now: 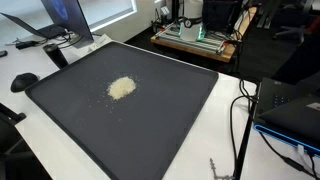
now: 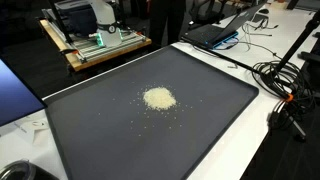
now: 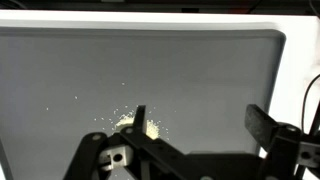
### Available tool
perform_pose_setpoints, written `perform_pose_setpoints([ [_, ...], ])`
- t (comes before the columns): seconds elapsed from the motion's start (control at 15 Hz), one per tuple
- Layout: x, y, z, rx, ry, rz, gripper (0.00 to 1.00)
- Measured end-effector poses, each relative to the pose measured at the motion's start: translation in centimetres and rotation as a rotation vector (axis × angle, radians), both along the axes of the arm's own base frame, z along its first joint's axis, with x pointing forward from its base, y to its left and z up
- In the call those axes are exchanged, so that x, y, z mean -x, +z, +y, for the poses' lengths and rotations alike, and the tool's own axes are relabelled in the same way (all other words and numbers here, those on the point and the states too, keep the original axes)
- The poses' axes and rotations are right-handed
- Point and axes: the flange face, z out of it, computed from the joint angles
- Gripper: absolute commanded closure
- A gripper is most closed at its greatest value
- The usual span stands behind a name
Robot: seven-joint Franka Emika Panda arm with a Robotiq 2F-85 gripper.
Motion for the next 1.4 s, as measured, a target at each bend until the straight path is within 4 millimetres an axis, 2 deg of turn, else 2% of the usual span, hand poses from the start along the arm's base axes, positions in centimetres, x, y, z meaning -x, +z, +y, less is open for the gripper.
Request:
perform_pose_setpoints([
  [1.2,0.0,0.0,0.0,0.0,0.0,0.0,0.0],
  [1.4,-0.55,-0.15,0.72,0.004,0.016,-0.022,0.0],
])
